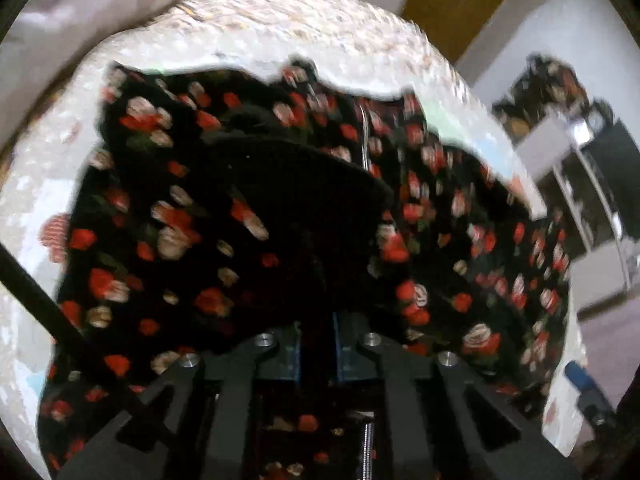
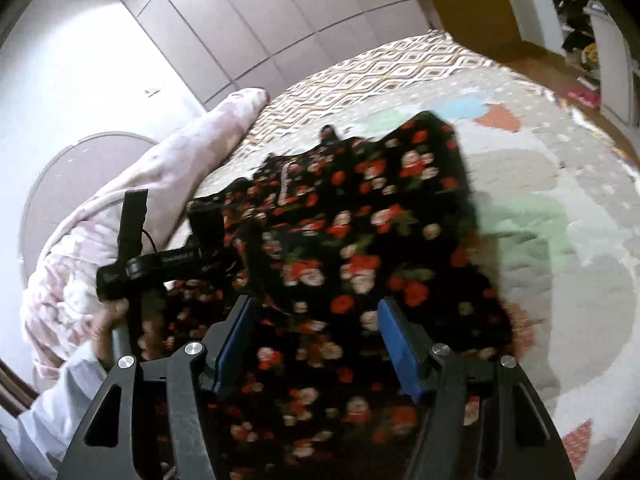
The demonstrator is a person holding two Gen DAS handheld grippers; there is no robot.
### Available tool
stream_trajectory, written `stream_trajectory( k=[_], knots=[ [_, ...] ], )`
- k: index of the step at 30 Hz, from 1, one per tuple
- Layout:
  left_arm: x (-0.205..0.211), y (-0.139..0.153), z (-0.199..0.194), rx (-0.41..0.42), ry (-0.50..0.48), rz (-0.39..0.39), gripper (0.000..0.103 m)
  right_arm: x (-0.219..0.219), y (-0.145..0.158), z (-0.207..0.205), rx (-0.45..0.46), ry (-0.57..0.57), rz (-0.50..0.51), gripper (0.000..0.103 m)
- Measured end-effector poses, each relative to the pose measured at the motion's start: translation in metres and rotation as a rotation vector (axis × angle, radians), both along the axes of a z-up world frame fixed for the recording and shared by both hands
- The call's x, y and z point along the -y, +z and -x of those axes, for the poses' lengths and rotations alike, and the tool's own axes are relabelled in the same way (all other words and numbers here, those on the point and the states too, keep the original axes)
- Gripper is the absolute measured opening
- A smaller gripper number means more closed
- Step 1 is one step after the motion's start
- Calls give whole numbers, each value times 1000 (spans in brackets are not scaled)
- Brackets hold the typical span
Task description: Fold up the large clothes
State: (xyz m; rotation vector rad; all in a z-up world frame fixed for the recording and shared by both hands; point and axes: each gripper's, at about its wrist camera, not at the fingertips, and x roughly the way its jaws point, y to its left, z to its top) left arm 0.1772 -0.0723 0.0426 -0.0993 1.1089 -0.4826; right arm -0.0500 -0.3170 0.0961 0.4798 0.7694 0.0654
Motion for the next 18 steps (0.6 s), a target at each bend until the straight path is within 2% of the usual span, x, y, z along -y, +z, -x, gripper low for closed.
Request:
stream_trajectory(
  k=[3, 5, 7, 9, 12, 13, 15, 16, 18],
  knots=[
    [-29, 32, 0, 82, 52, 32, 11, 3, 3, -3, 7, -2, 14, 68],
    [-53, 49, -5, 143, 100, 12, 11, -1, 8, -11, 21, 10, 23, 68],
    [-70, 53, -11, 161, 131, -5, 13, -7, 13, -20, 42, 23, 30, 68],
    [-83, 40, -19, 116, 145, -24, 22, -18, 16, -35, 56, 35, 43, 68],
    [-96, 10, -22, 32, 160, -79, 24, -32, 6, -66, 22, 36, 62, 68],
    [-102, 3, -21, 17, 172, -78, 26, -35, -1, -77, -3, 40, 71, 67],
    [-120, -2, -17, 6, 202, -43, 42, -40, -16, -98, -65, 30, 134, 59],
    [-130, -2, -16, 2, 224, -33, 47, -40, -25, -105, -88, 22, 155, 57],
    [-148, -1, -13, 9, 250, -18, 50, -34, -41, -115, -119, 9, 169, 52]
  ],
)
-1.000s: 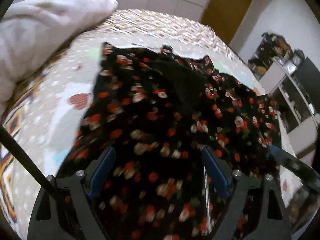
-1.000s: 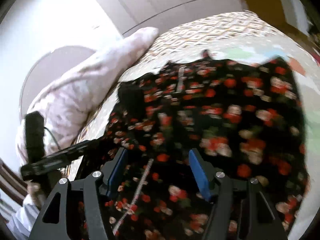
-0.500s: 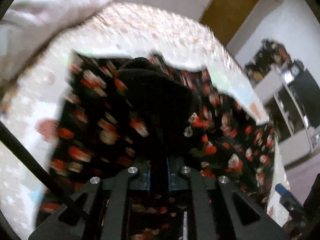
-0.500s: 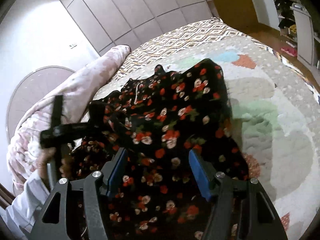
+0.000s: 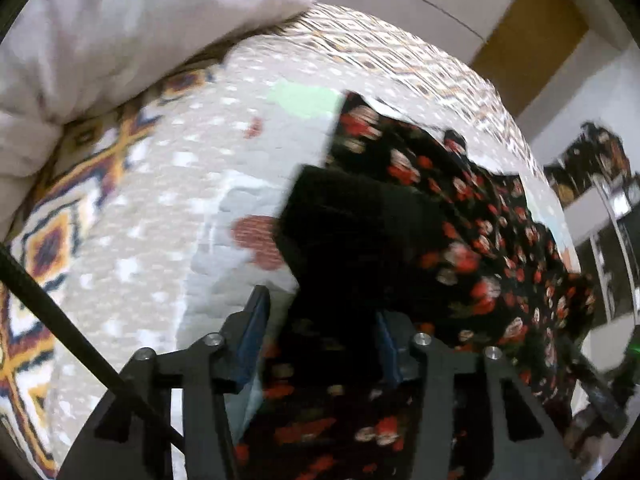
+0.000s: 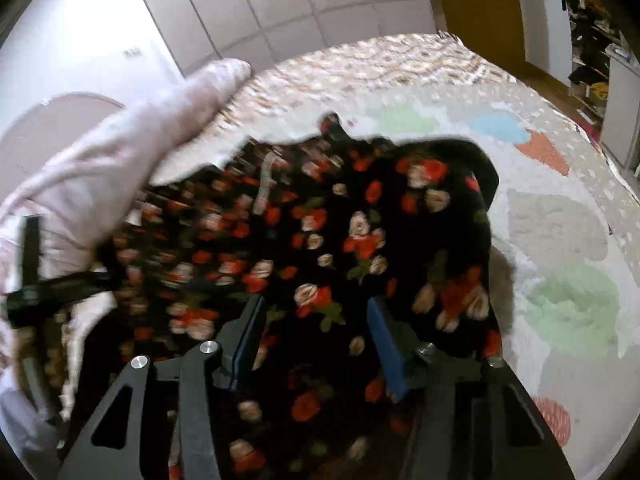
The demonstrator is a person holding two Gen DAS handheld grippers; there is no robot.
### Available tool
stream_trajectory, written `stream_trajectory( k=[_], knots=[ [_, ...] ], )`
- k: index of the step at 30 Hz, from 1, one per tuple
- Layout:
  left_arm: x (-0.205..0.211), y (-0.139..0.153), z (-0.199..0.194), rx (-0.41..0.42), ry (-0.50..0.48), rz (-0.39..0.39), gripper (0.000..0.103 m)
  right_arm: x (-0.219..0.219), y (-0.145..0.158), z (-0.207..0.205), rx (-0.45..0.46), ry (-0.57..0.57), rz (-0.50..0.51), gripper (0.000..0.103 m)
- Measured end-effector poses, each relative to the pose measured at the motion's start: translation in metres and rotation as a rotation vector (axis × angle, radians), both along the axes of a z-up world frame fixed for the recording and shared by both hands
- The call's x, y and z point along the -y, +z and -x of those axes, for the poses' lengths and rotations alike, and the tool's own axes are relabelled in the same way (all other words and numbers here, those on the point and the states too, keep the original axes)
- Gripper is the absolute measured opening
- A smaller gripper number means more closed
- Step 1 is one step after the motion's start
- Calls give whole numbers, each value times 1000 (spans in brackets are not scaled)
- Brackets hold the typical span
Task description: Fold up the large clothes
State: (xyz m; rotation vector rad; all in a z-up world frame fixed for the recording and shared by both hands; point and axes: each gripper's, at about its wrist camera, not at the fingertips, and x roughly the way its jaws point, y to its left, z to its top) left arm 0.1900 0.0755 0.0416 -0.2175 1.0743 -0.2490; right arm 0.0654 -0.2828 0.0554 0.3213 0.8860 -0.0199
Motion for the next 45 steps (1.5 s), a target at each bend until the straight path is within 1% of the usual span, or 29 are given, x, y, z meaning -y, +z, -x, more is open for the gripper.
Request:
stream_trajectory(
  k=[1, 2, 3, 4, 5, 8, 9, 11, 13, 15, 16, 17, 19, 21, 22, 24, 25, 29, 32, 35, 36, 37, 39, 40, 41, 42, 43, 44, 45],
  knots=[
    [-8, 2, 1, 8, 9, -3, 50, 5, -8, -2, -5, -15, -4, 46],
    [-16, 4, 1, 22, 35, -40, 50, 8, -11, -1, -1, -18, -12, 46],
    [-25, 8, 3, 48, 76, -111, 50, 10, -14, 0, 8, -19, -17, 46],
    [-33, 10, 4, 69, 104, -148, 50, 10, -16, 1, 17, -15, -12, 46],
    [-42, 12, 5, 78, 128, -158, 50, 10, -16, 1, 20, -11, -3, 46],
    [-64, 17, 10, 59, 167, -73, 50, 6, -20, -1, 23, -6, 28, 47],
    [-63, 20, 13, 63, 157, -46, 50, 6, -20, -2, 25, -8, 33, 47],
    [-55, 26, 15, 81, 123, -38, 50, 3, -20, -2, 30, -10, 46, 48],
    [-36, 29, 16, 98, 60, -25, 50, 1, -18, -2, 27, -12, 59, 47],
    [-13, 30, 16, 110, -5, -27, 50, -1, -15, -3, 13, -36, 124, 34],
    [-1, 29, 15, 112, -33, -38, 51, -2, -14, -6, -10, -69, 204, 8],
    [10, 25, 11, 110, -53, -58, 51, 2, -15, -10, -30, -100, 261, 0],
    [25, 15, 7, 95, -67, -117, 51, 16, -14, -13, -39, -137, 232, 0],
    [32, -5, -4, 44, -42, -185, 52, 25, -17, -17, -55, -138, 198, 0],
    [32, -13, -8, 22, -30, -198, 55, 26, -17, -17, -53, -133, 200, 0],
    [27, -22, -13, -1, 4, -186, 68, 24, -18, -17, -44, -126, 220, 0],
    [24, -22, -13, -4, 21, -174, 69, 23, -19, -16, -37, -126, 228, 0],
    [21, -15, -9, -2, 14, -174, 69, 22, -19, -13, -12, -136, 218, 0],
    [8, 3, 4, 13, 33, -156, 69, 21, -20, -12, -16, -128, 224, 0],
    [-11, 25, 25, 40, 39, -113, 69, 19, -16, -16, -42, -100, 221, 0],
    [-18, 33, 35, 53, 41, -106, 69, 19, -12, -18, -57, -80, 212, 1],
    [-25, 40, 47, 66, 41, -100, 69, 19, -5, -17, -63, -59, 190, 7],
    [-38, 48, 66, 82, 33, -93, 69, 19, 18, -3, -10, -51, 160, 17],
    [-44, 50, 77, 85, 25, -92, 69, 17, 35, 10, 40, -51, 160, 27],
    [-51, 51, 86, 85, 18, -93, 70, 16, 44, 20, 62, -44, 152, 49],
    [-57, 49, 97, 84, 11, -95, 72, 16, 53, 31, 76, -30, 133, 62],
    [-64, 46, 107, 81, 4, -98, 73, 16, 60, 44, 88, -8, 100, 79],
    [-68, 42, 114, 76, -1, -98, 75, 18, 66, 62, 88, 31, 37, 87],
    [-74, 36, 123, 65, -9, -94, 75, 19, 66, 71, 78, 48, 8, 88]
  ],
)
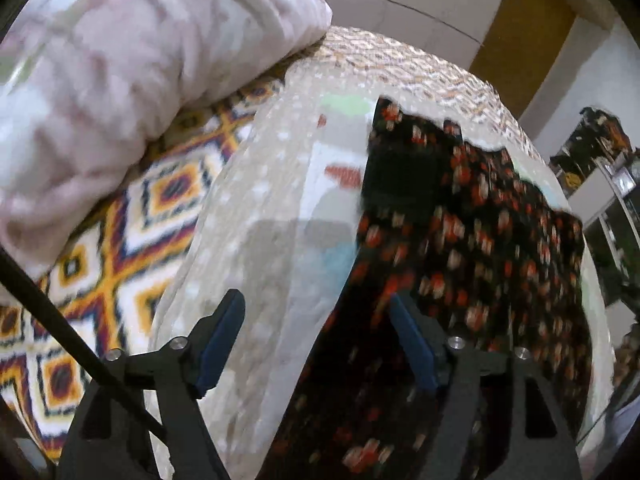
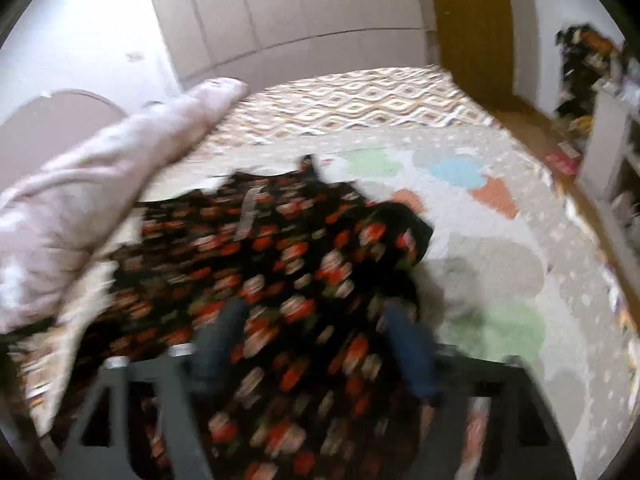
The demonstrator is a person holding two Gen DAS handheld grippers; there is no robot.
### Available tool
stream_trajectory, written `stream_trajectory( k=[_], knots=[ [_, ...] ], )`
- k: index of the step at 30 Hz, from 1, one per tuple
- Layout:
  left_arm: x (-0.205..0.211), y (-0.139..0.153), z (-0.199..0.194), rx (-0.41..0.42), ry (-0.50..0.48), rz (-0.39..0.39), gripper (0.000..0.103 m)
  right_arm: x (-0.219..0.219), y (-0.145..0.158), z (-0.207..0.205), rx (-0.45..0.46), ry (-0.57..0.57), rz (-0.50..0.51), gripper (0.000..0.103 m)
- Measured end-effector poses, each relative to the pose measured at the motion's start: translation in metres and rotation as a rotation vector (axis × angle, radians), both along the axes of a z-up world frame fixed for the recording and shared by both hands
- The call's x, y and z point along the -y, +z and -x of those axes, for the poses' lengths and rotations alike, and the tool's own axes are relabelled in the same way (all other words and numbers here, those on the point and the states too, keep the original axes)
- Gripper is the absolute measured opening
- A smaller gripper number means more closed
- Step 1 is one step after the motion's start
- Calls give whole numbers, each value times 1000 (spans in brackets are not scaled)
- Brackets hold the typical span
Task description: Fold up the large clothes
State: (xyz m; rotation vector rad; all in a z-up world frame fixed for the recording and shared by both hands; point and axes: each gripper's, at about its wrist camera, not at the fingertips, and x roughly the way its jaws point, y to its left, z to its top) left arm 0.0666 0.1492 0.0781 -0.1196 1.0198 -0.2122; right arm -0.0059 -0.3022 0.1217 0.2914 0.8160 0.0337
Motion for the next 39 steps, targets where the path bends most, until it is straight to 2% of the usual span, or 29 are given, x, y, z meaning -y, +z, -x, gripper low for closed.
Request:
stream_trajectory(
  k=[4, 7, 9, 11, 13, 16, 17, 18, 21, 24, 29, 35, 39],
  knots=[
    [-19, -29, 25, -66, -33, 60, 75, 9, -12, 61, -47, 28, -57, 89],
    [-25, -50, 38, -115, -68, 105, 75, 18, -34, 101, -91, -1, -78, 88],
    [-25, -57, 45, -113, -81, 113, 75, 26, -53, 123, -115, -46, -111, 86],
    [-25, -58, 51, -96, -87, 119, 75, 38, -72, 140, -132, -99, -184, 80],
    [-25, -58, 55, -106, -107, 148, 75, 47, -92, 153, -145, -133, -316, 75],
    [-23, -55, 62, -111, -136, 166, 66, 51, -100, 166, -106, -141, -409, 74],
    [-23, -55, 64, -123, -149, 184, 58, 51, -103, 169, -98, -130, -458, 74],
    [-23, -55, 67, -137, -156, 208, 54, 49, -104, 170, -94, -124, -483, 74],
    [-26, -54, 78, -143, -155, 254, 51, 40, -108, 172, -92, -64, -568, 74],
    [-28, -53, 88, -146, -151, 301, 51, 27, -114, 175, -96, 15, -653, 74],
    [-25, -56, 93, -147, -149, 304, 51, 2, -124, 187, -91, 131, -770, 74],
    [-20, -57, 98, -124, -137, 291, 57, -16, -127, 198, -81, 158, -780, 74],
    [-18, -55, 103, -120, -134, 286, 57, -23, -130, 204, -103, 173, -791, 74]
  ],
)
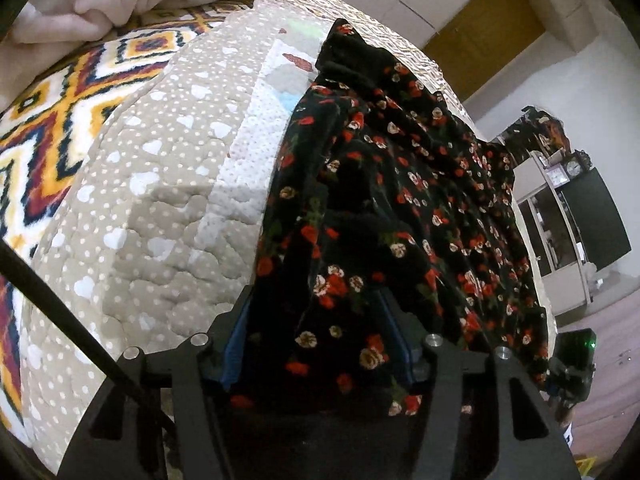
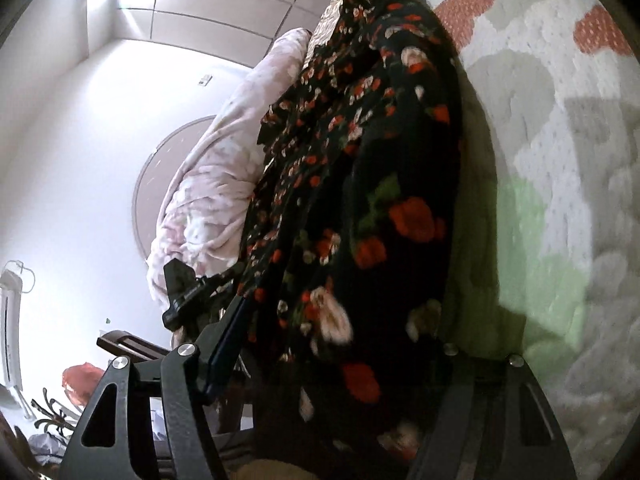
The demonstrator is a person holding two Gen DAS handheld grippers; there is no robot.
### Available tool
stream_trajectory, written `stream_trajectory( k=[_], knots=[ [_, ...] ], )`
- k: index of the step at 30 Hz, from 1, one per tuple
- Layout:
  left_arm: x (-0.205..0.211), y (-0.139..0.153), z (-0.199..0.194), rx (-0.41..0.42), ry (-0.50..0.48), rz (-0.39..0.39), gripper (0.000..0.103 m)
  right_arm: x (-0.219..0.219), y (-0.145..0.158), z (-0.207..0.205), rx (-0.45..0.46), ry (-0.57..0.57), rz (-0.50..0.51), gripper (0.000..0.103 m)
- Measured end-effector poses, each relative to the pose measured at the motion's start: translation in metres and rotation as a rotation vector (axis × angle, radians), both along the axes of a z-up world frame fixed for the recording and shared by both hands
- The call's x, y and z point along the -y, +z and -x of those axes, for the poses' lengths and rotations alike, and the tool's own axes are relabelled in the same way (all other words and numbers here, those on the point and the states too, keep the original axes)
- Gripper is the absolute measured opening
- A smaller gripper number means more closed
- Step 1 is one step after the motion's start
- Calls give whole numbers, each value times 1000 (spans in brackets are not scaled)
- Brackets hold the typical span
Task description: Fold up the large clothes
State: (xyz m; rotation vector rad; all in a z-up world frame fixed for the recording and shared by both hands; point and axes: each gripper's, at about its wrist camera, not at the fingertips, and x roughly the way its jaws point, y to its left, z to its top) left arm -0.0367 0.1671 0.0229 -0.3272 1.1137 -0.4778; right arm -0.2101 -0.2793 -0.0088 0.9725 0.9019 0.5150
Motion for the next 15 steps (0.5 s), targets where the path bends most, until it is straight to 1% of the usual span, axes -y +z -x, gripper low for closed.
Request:
stream_trajectory(
  k=[3, 5, 8, 9, 10, 11, 12, 13, 14, 15],
  knots=[
    [4, 3, 7, 15, -24, -8, 57, -8, -7, 10, -14, 20, -3, 73],
    [6, 2, 8, 20, -25, -24, 57, -9, -9, 13, -15, -3, 1, 70],
    [10, 1, 8, 14, 3, -55, 57, -11, -9, 9, -28, -54, 6, 70],
    [12, 1, 9, 16, 10, -74, 48, -10, -9, 9, -34, -72, 5, 69],
    [14, 2, 9, 18, 26, -115, 39, -10, -10, 9, -44, -88, 13, 62],
    [14, 3, 10, 17, 45, -161, 20, -10, -10, 8, -67, -103, 42, 38],
    [12, 5, 10, 13, 65, -182, 11, -9, -11, 8, -99, -113, 80, 23],
    [7, 9, 12, 8, 83, -156, 10, -8, -11, 8, -122, -119, 96, 17],
    [0, 14, 15, 6, 101, -130, 9, -5, -11, 9, -119, -124, 74, 16],
    [-4, 18, 18, 9, 116, -121, 9, -2, -9, 11, -116, -128, 74, 15]
  ],
)
